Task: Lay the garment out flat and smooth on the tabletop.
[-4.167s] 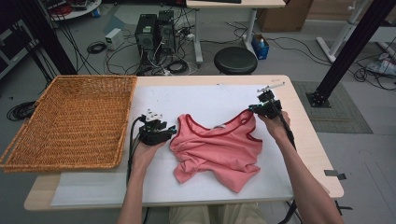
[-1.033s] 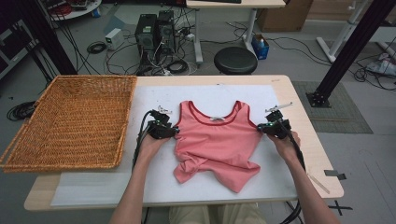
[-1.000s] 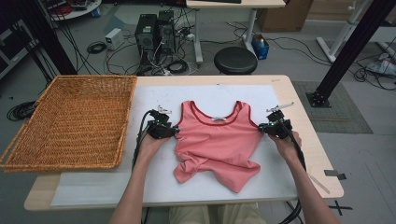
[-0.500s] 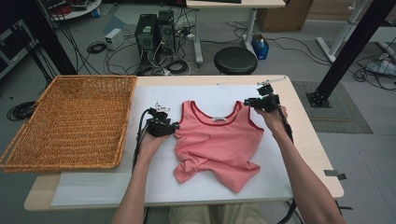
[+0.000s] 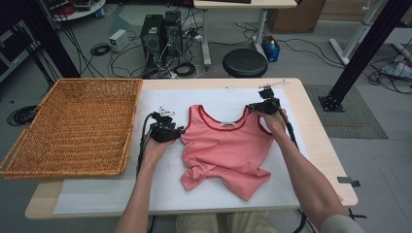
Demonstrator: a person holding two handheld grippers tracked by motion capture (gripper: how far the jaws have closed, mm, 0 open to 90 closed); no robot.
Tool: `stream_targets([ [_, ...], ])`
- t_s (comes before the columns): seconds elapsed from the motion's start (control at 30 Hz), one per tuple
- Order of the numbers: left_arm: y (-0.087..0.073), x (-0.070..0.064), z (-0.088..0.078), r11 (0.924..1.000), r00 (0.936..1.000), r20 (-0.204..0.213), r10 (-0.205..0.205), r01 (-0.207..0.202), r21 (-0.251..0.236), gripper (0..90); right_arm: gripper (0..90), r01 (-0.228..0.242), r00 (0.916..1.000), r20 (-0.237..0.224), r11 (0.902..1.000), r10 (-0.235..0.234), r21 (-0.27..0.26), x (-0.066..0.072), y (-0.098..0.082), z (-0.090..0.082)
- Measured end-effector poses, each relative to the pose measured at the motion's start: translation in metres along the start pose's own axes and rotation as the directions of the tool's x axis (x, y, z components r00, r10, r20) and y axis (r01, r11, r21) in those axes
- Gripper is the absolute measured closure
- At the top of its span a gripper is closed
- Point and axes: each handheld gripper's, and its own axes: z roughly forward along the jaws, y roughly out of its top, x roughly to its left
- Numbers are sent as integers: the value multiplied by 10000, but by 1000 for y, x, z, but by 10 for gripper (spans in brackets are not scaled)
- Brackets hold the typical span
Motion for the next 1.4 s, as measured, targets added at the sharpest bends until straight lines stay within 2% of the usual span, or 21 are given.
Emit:
stream_targets([
  [0.1, 0, -1, 0, 10000, 10000, 3, -1, 1, -32, 590, 900, -718, 9949, -787, 9918, 636, -1056, -3, 4, -10],
  [0.17, 0, -1, 0, 10000, 10000, -9, 10, -10, -37, 590, 900, -1108, 9878, -1269, 9806, 907, -1619, -6, 6, -13],
  [0.27, 1, -2, -1, 10000, 10000, -5, 97, -97, -2, 590, 900, -1868, 9659, -2151, 9628, 1437, -1953, -11, 5, -8],
  [0.3, 1, -3, -1, 9999, 10000, -15, 94, -95, -33, 590, 900, -1942, 9635, -2199, 9637, 1524, -1832, -11, 4, -5],
  [0.33, 1, -3, -1, 9999, 9999, -34, 123, -123, -13, 590, 900, -1789, 9718, -1832, 9703, 1485, -1628, -10, 2, -1],
  [0.37, 1, -3, -2, 9999, 9999, -32, 143, -143, -4, 589, 900, -1421, 9840, -1247, 9828, 1273, -1181, -9, 2, 2],
  [0.4, 1, -3, -2, 9999, 9999, -38, 168, -168, -25, 588, 869, -996, 9930, -718, 9919, 940, -782, -7, 1, 4],
  [0.43, 0, -2, -2, 9999, 9999, -44, 154, -155, -27, 587, 787, -641, 9979, -96, 9968, 637, -482, -6, 0, 5],
  [0.47, 0, -2, -2, 9999, 9999, -35, 135, -135, 4, 585, 693, -441, 9976, 517, 9986, 455, -277, -5, 0, 4],
  [0.5, 0, -2, -1, 9999, 9999, -35, 161, -161, 20, 584, 650, -324, 9946, 981, 9993, 341, -186, -5, 0, 1],
  [0.6, -1, -2, 0, 9999, 9999, -20, 158, -158, 71, 574, 584, -247, 9894, 1413, 9972, 345, -701, -4, 4, -13],
  [0.67, -1, -3, 1, 9998, 9999, 17, 153, -154, 90, 574, 656, 35, 9899, 1413, 9927, 137, -1206, 0, 9, -23],
  [0.7, -1, -4, 1, 9998, 9998, 16, 185, -185, 98, 574, 695, 431, 9912, 1297, 9909, -265, -1273, 4, 10, -25],
  [0.77, 0, -5, 2, 9998, 9998, 53, 185, -186, 77, 574, 732, 1052, 9864, 1370, 9891, -906, -1029, 10, 12, -22],
  [0.8, 0, -7, 2, 9998, 9998, 72, 204, -205, 66, 574, 732, 1163, 9846, 1399, 9903, -1048, -762, 12, 11, -17],
  [0.9, 0, -9, 1, 9995, 9995, 68, 295, -296, 59, 572, 732, 1091, 9853, 1336, 9940, -1067, -108, 12, 8, -2],
  [1.1, -1, -5, -3, 9998, 9998, -36, 195, -195, 6, 571, 741, 1203, 9832, 1306, 9908, -1275, 622, 11, 3, 18],
  [1.17, -1, -4, -4, 9998, 9998, -63, 173, -173, -18, 571, 838, 1064, 9851, 1290, 9923, -1138, 628, 9, 3, 19],
  [1.23, -2, -3, -4, 9999, 9998, -82, 153, -154, -36, 571, 884, 854, 9905, 1028, 9947, -910, 569, 6, 5, 15],
  [1.3, -2, -2, -4, 9999, 9998, -82, 153, -154, -15, 571, 884, 438, 9968, 673, 9990, -429, -115, 3, 8, 6],
  [1.4, -2, -3, -3, 9999, 9998, -60, 167, -167, 14, 570, 886, -143, 9999, -34, 9950, 140, -987, 2, 12, -3],
])
